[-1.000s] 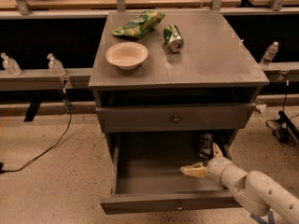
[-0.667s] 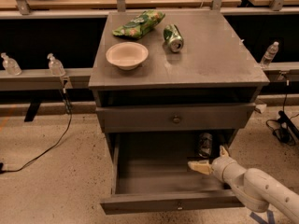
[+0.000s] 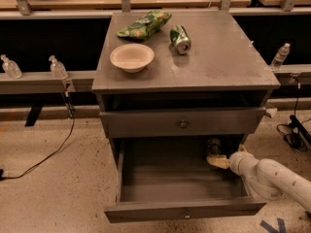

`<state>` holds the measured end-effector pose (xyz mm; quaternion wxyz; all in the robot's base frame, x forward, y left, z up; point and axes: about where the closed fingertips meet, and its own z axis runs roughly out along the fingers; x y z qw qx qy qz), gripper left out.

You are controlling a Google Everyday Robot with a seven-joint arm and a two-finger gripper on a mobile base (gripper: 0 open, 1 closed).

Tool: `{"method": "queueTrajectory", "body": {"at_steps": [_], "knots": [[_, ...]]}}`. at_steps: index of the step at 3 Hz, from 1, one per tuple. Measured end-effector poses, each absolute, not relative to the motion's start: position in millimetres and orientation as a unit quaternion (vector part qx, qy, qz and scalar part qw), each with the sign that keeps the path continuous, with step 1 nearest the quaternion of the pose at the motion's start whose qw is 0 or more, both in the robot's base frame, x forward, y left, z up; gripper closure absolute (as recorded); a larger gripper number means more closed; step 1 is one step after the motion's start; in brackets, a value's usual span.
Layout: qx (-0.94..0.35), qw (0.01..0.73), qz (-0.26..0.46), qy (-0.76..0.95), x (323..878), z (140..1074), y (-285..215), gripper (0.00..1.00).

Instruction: Pick 7up can from middle drawer and place on counter

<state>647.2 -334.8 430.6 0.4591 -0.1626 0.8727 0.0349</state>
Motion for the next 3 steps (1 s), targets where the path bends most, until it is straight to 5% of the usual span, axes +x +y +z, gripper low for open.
{"method": "queueTrajectory", "body": {"at_steps": [3], "knots": [[-0.169,0.456,0.031,0.873,653.3,428.6,-337.6,0.16]]}}
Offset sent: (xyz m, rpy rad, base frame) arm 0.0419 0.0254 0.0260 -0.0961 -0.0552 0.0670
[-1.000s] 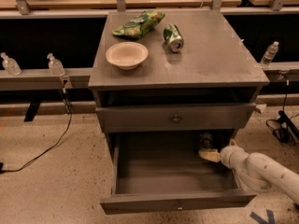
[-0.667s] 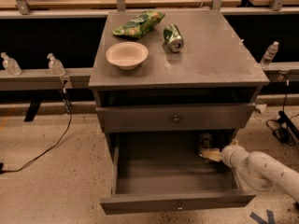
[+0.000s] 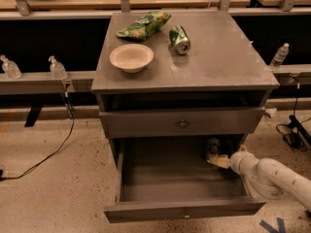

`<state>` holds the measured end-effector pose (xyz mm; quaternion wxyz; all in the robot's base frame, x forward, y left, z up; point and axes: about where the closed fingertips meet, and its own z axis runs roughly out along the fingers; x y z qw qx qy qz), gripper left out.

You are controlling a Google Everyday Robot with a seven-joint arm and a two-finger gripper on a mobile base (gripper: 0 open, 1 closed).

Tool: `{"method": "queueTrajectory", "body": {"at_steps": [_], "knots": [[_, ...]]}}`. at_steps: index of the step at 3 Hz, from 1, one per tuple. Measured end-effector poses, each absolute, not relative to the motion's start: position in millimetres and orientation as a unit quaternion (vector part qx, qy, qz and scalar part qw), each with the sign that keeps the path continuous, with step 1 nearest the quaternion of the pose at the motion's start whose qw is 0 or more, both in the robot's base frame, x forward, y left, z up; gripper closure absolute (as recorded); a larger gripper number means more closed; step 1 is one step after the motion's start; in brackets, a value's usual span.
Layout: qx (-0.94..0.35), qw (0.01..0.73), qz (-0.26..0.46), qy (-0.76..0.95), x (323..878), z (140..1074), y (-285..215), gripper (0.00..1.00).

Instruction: Pick 7up can from middle drawer and place on counter

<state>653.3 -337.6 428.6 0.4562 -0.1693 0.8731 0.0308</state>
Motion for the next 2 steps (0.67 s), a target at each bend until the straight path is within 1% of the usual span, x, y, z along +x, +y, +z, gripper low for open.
{"method": "queueTrajectory", "body": {"at_steps": [2], "knots": [[-0.169,0.456,0.031,0.873,652.2,428.6,-338.0,0.38]]}}
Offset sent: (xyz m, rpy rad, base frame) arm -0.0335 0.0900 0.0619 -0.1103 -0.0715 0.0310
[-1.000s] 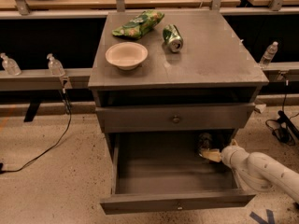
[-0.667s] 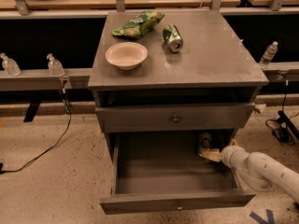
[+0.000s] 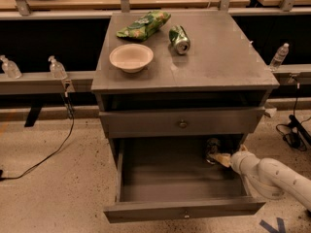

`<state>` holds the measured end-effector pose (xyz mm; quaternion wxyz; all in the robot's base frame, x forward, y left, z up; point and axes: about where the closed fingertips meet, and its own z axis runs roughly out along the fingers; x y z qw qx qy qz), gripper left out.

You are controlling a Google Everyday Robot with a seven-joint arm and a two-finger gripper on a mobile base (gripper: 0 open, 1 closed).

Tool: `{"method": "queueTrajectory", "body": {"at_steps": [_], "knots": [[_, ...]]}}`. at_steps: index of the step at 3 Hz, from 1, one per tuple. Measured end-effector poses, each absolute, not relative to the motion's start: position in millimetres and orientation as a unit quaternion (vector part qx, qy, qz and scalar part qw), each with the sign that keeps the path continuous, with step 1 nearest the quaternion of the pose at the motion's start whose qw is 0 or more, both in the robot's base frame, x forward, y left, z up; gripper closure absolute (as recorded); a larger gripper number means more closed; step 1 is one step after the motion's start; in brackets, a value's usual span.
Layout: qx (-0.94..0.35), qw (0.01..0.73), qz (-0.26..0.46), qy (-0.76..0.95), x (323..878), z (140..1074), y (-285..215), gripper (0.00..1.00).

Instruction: Pick 7up can from middle drawer and place on counter

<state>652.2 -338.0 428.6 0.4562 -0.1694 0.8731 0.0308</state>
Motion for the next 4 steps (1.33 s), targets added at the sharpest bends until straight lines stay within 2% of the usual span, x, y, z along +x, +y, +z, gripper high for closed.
{"method": "queueTrajectory", "body": {"at_steps": [1,2,4], "knots": [[-0.169,0.456,0.031,0.873,651,429,-338,0.40],[-0.176,0.458,0.022,0.871,643,440,-322,0.36],[-0.198,0.459,-0.011,0.866,625,463,-263,0.38]]}}
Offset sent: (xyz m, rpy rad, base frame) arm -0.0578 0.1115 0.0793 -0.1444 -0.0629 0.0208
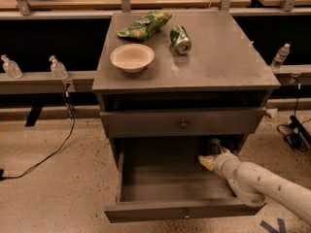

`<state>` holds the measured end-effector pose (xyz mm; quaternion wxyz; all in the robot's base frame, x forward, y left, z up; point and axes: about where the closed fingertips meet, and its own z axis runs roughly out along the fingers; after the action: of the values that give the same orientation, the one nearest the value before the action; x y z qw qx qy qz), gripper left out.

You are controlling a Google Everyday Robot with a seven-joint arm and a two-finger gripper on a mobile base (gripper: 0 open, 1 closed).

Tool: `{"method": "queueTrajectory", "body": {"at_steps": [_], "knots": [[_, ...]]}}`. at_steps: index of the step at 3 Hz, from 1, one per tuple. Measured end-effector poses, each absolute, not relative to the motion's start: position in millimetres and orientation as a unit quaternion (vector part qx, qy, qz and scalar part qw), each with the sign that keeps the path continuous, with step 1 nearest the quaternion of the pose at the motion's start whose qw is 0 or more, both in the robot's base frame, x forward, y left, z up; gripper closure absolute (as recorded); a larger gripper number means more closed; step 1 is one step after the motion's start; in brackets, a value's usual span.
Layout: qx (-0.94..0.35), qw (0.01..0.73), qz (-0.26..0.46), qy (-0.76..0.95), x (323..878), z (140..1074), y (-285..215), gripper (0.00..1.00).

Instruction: Pick 7up can from middle drawer and place on counter

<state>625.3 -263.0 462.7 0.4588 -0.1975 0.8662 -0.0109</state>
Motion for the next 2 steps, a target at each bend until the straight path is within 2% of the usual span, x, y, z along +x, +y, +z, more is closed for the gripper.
{"method": "queueTrajectory", "body": {"at_steps": [1,2], "knots": [[-0.185,0.455,-0.007,0.871,626,452,-263,0.42],[-0.170,0.457,-0.004,0.873,628,441,-274,0.41]]}}
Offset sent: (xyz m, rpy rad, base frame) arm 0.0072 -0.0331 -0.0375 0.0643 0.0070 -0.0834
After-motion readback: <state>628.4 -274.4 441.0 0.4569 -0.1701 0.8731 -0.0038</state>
